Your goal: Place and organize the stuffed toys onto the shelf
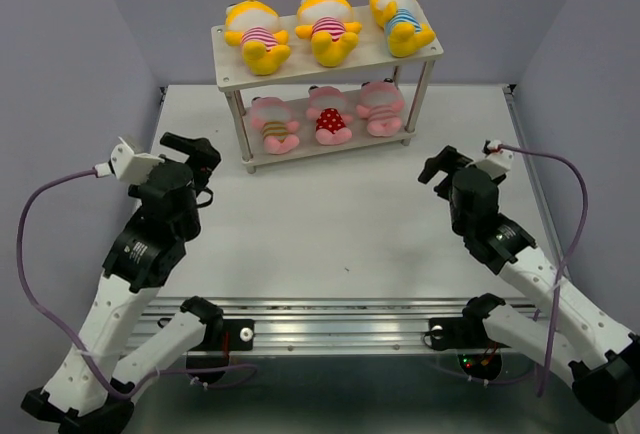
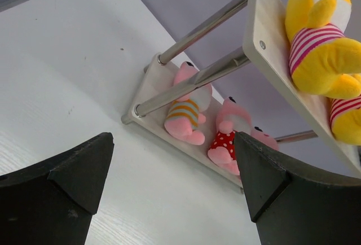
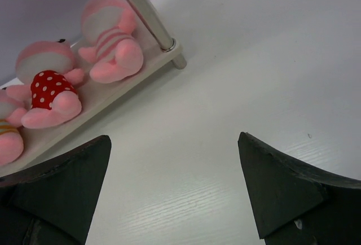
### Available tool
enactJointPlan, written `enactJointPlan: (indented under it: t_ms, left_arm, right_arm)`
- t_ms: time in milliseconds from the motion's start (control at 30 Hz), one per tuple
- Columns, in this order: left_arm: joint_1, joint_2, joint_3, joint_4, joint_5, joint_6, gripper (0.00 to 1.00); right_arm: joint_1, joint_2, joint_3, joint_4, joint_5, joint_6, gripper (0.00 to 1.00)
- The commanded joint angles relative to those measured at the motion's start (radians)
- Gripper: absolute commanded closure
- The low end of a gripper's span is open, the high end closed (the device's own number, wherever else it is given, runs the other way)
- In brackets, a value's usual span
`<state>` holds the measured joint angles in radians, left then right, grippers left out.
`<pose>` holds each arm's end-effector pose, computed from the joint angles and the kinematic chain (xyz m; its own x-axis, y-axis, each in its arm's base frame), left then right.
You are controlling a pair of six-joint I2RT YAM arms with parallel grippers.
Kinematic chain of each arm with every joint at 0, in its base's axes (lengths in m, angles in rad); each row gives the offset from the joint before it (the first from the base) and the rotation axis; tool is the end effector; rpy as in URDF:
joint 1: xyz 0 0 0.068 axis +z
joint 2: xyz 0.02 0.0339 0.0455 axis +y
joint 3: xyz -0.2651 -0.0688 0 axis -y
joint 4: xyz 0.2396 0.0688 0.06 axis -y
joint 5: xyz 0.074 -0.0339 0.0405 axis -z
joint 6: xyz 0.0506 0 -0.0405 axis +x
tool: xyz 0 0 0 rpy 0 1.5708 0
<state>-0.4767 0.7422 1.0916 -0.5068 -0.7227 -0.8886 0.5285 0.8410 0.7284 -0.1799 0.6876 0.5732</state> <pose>0.1395 -0.0344 0.4135 0.0956 -0.7046 -0.7032 -0.2571 0.6650 -0.7012 0.1858 0.0713 0.3112 -0.1359 0.4059 -0.9037 0.2486 0.8970 0.3655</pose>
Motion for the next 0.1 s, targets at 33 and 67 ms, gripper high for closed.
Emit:
enactJointPlan:
  t_ms: [33,67]
  left_arm:
    - [-0.003,-0.003,-0.019,0.019,-0.053,0.008,0.01]
    - [-0.003,-0.006,-0.021,0.019,-0.057,0.010,0.01]
  right_arm:
    - [-0.007,-0.037,0.019,-0.010,0.075,0.051,0.00]
    - [-0.007,-0.040,0.019,-0.009,0.073,0.054,0.00]
